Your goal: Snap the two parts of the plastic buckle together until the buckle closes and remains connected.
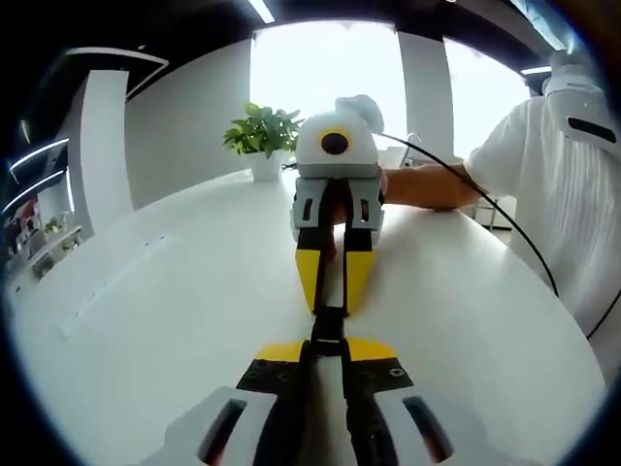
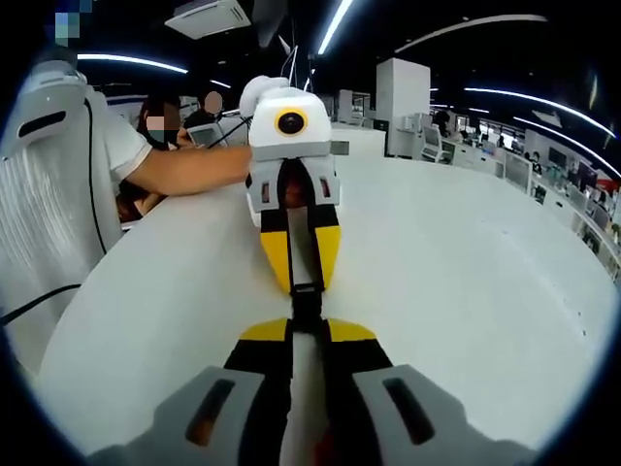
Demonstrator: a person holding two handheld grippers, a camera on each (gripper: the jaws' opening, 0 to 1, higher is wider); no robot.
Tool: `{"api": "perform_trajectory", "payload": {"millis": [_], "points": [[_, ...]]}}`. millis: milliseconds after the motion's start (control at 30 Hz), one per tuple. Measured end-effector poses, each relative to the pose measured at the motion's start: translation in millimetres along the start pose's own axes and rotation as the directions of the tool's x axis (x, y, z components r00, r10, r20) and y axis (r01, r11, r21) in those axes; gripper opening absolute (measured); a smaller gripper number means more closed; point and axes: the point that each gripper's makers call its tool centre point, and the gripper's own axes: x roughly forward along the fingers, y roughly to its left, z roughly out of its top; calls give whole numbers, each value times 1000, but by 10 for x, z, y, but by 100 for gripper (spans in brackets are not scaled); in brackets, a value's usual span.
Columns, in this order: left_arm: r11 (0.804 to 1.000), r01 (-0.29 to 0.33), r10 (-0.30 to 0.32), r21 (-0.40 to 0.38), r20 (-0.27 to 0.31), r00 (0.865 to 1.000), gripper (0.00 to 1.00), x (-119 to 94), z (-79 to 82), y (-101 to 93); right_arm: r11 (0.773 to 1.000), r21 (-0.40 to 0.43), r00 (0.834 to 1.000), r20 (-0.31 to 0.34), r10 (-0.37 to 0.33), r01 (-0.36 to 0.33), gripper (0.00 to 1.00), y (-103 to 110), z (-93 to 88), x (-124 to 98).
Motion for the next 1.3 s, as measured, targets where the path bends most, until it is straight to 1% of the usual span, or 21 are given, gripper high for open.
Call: {"api": "perform_trajectory", "payload": {"millis": [333, 433, 633, 767, 933, 1067, 1133, 1267, 1300], "points": [[1000, -1, 1, 1, 7, 1000, 11, 20, 3, 5, 1000, 5, 1000, 3, -3, 3, 10, -18, 3, -4], [1000, 4, -4, 1, 15, 1000, 15, 45, 17, -16, 1000, 8, 1000, 6, -5, 5, 10, -22, 4, -2], [1000, 0, 0, 1, 18, 1000, 17, 44, 24, 3, 1000, 11, 1000, 6, -7, 7, 10, -45, 9, 3], [1000, -8, 8, 0, 18, 1000, 19, 45, 29, 24, 1000, 11, 1000, 8, -9, 8, 10, -48, 12, 7], [1000, -25, 25, 1, 16, 1000, 27, 29, 28, 42, 1000, 10, 1000, 7, -9, 9, 10, -47, 15, 8], [999, -38, 39, -12, 29, 999, 25, -25, 31, 55, 1000, 9, 1000, 8, -12, 12, 10, -57, 10, 4], [999, -48, 49, -14, 36, 998, 26, -35, 44, 62, 1000, 8, 1000, 7, -14, 13, 10, -54, 11, 5], [998, -59, 60, -12, 41, 997, 26, -64, 76, 19, 1000, 8, 1000, 6, -17, 17, 10, -57, 11, 6], [997, -71, 71, -13, 42, 997, 26, -72, 91, 8, 1000, 8, 1000, 7, -18, 18, 10, -57, 10, 5]]}}
